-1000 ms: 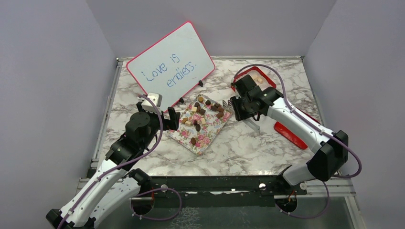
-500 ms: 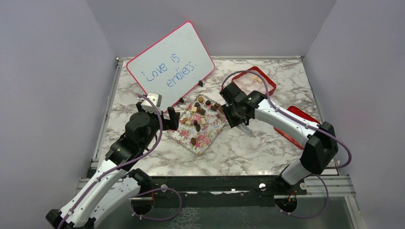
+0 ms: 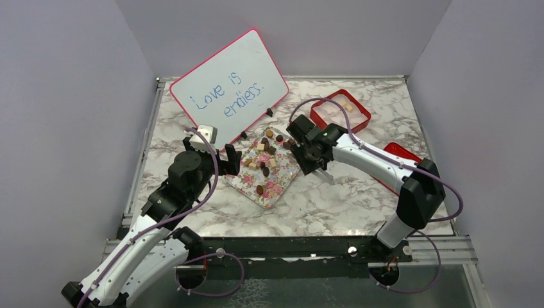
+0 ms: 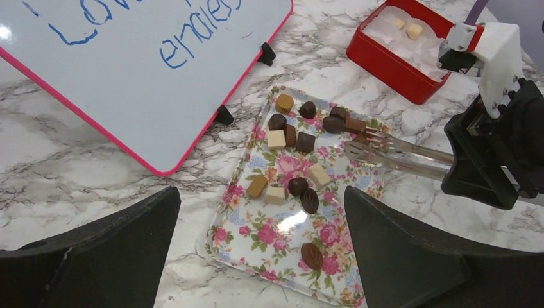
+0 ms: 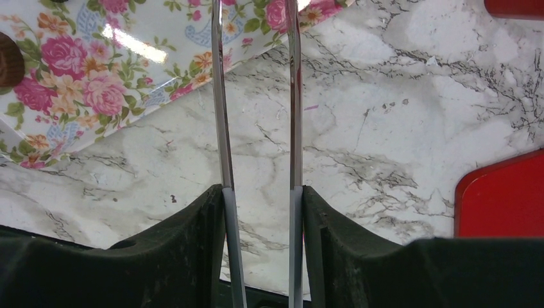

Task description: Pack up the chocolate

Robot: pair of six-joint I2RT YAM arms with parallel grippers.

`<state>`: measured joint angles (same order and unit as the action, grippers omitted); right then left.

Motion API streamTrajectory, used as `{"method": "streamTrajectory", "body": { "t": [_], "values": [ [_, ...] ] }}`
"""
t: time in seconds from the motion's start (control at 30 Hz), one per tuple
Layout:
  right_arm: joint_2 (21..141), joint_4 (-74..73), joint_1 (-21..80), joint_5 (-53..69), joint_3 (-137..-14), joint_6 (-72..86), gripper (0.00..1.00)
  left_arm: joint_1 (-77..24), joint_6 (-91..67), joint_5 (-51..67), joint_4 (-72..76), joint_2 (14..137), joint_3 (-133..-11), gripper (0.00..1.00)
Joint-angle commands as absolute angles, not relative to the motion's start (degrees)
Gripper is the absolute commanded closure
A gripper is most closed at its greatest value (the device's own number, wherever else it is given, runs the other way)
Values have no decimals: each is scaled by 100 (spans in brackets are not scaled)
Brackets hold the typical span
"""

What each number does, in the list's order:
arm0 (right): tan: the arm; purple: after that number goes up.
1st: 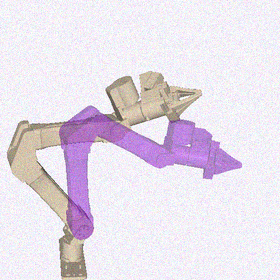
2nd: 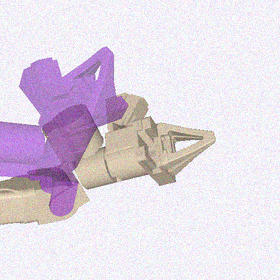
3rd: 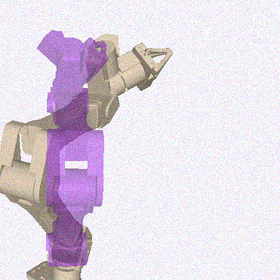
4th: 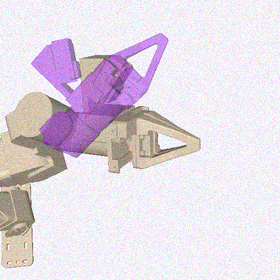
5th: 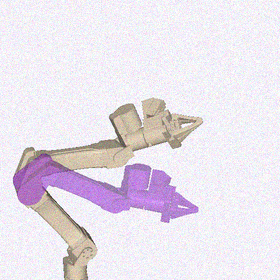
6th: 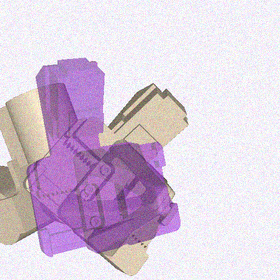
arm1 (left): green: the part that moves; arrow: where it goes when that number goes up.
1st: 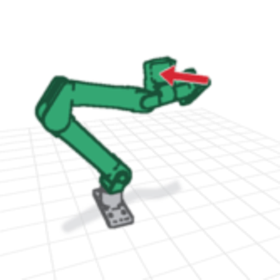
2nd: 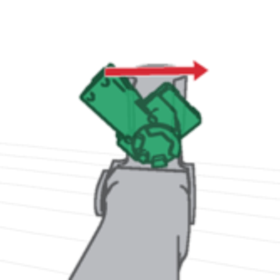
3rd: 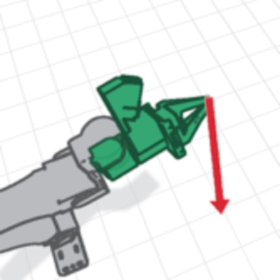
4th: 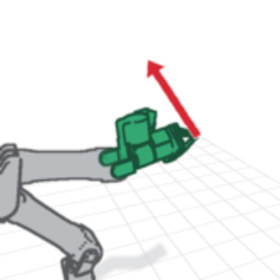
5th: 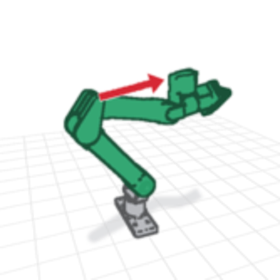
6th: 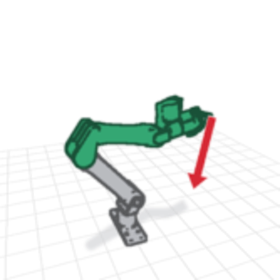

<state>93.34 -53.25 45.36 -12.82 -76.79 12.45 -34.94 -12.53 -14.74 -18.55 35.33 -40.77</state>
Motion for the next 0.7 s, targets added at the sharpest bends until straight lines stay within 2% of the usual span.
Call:
{"method": "streamTrajectory", "body": {
  "t": [0.0, 0.27, 0.4, 0.67],
  "values": [
    [9488, -5357, 4659, -1502, -8000, 1272, 51, -3489, -1224, -1542, -1801, 3482, -4054, 1],
    [9741, -5473, 4776, -1630, -8190, 1350, 51, -3489, -1223, -1563, -1801, 3421, -4051, 1],
    [9745, -5536, 4790, -1670, -8238, 1405, 59, -3489, -1226, -1557, -1802, 3406, -4051, 1],
    [9578, -5720, 4794, -1663, -8485, 1507, 66, -3489, -1227, -1480, -1802, 3411, -4051, 1]
  ]
}}
